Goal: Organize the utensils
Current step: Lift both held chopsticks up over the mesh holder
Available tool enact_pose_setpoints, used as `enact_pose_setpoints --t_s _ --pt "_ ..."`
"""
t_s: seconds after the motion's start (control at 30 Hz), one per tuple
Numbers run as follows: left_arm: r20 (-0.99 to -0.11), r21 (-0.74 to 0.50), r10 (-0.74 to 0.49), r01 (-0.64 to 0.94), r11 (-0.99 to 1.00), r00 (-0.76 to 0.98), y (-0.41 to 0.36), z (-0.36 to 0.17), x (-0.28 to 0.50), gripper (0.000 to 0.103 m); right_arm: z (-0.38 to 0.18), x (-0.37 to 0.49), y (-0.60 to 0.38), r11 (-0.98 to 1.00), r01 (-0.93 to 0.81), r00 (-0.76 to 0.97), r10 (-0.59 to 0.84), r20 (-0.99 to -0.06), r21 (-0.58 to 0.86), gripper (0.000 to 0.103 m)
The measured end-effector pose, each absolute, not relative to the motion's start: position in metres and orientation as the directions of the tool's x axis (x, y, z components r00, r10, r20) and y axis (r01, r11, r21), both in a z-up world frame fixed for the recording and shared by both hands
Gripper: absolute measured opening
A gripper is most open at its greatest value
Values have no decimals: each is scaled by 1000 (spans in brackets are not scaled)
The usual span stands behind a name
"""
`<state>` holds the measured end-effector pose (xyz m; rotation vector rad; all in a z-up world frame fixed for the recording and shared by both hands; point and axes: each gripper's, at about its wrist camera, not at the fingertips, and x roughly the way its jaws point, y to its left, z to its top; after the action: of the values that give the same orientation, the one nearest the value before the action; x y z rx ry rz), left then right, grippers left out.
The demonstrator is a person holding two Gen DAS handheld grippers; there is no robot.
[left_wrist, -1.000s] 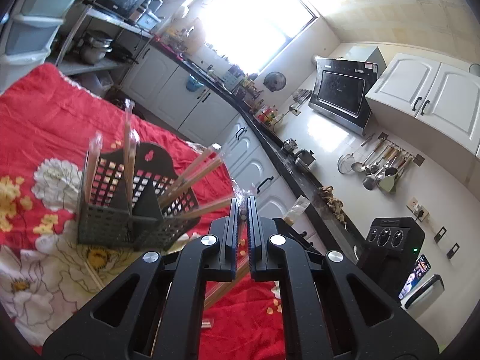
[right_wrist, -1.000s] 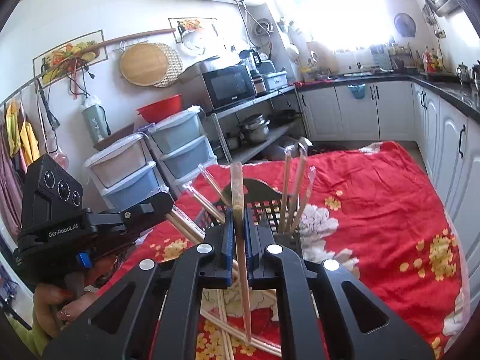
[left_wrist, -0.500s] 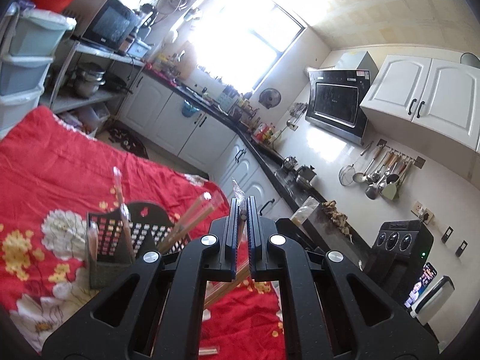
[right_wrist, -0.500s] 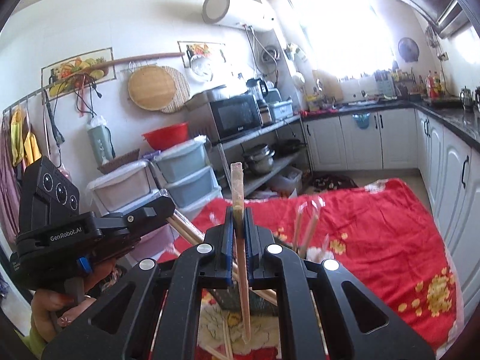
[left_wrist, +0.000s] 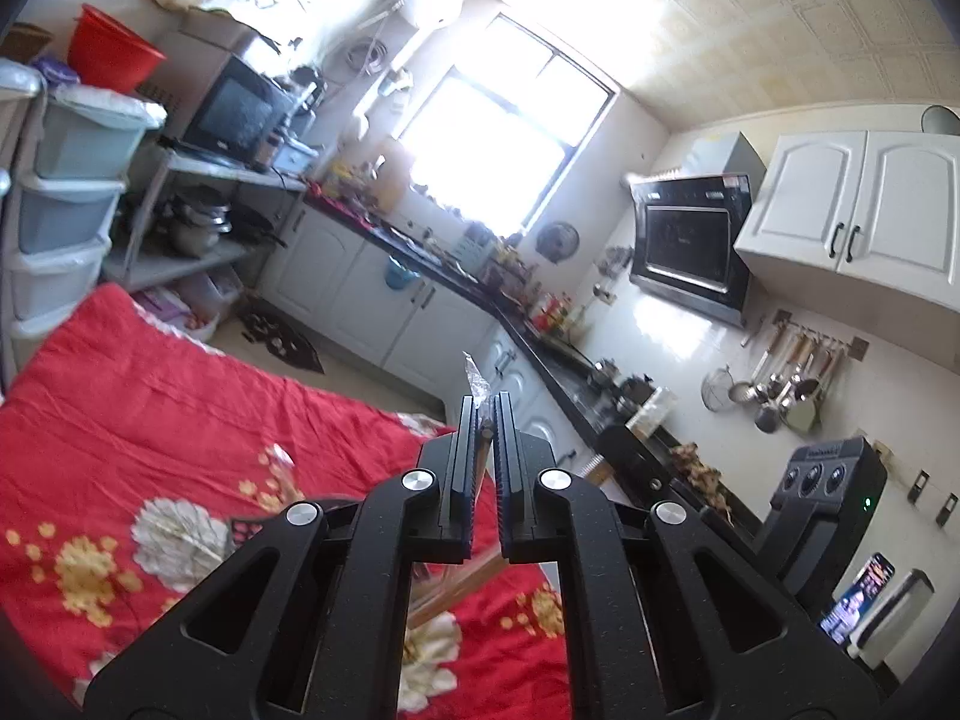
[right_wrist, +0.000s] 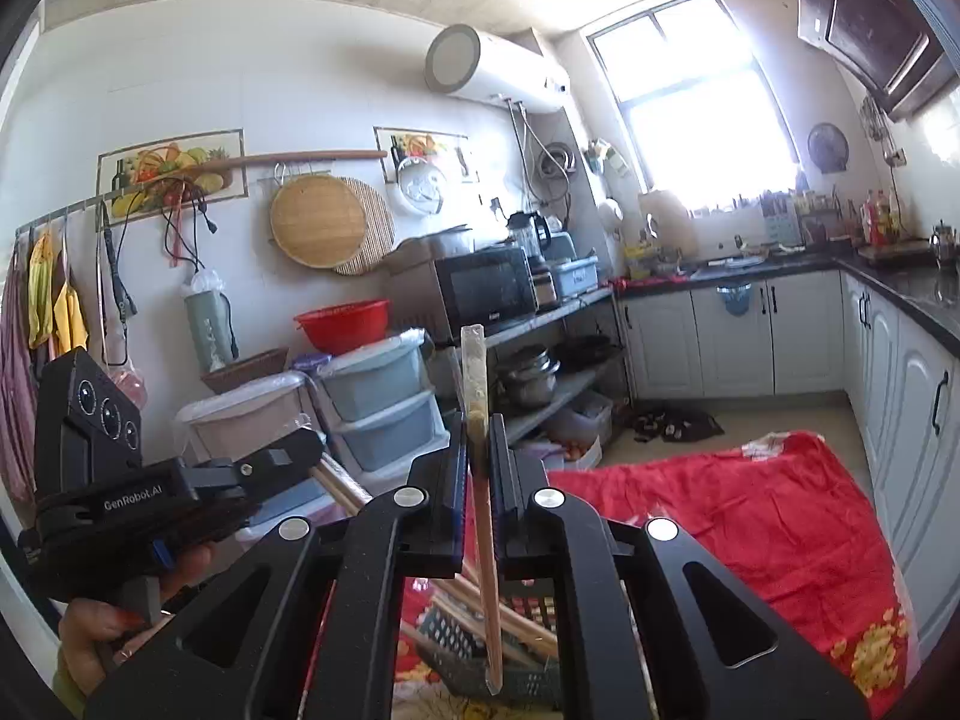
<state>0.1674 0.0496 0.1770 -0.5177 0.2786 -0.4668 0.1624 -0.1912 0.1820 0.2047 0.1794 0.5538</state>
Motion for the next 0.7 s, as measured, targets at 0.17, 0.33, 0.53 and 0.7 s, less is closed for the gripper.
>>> enact_pose_setpoints --t_s 0.17,0.33,0.53,0.7 --pt "-131 -506 -431 314 804 893 58 185 171 3 185 171 -188 842 -493 848 521 -94 221 7" --pt "-140 -497 -390 276 823 910 63 182 177 3 181 182 -186 855 -474 863 499 -84 209 7" --pt "-167 -479 -350 234 846 922 62 170 182 3 172 189 -186 876 -442 885 461 -68 193 7" --pt "-187 -465 -337 219 858 923 61 162 188 3 163 196 -186 888 -422 895 441 -74 183 7"
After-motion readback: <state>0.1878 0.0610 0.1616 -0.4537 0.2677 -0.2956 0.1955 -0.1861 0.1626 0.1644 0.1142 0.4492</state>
